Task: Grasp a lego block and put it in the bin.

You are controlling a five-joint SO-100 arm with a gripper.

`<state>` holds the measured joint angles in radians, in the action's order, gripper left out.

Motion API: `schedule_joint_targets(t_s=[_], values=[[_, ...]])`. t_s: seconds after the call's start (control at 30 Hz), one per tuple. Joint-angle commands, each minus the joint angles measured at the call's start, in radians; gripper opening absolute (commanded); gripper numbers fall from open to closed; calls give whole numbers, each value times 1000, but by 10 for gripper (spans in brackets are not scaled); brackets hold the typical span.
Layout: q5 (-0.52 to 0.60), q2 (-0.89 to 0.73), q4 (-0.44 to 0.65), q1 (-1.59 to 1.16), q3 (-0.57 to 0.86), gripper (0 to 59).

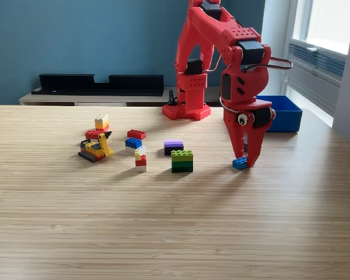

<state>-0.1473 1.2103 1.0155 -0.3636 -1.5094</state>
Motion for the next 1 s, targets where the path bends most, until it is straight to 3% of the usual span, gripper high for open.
schedule_joint_targets(t_s=[0.03, 0.17, 0.3, 0.47, 0.77, 1.0], values=[[14, 11, 3, -8, 0, 1], [23, 14, 72, -9, 11, 1], [35, 29, 250, -17, 167, 1], [51, 169, 356, -57, 221, 1], [57, 431, 477, -308, 156, 1], [63, 520, 522, -603, 75, 1]])
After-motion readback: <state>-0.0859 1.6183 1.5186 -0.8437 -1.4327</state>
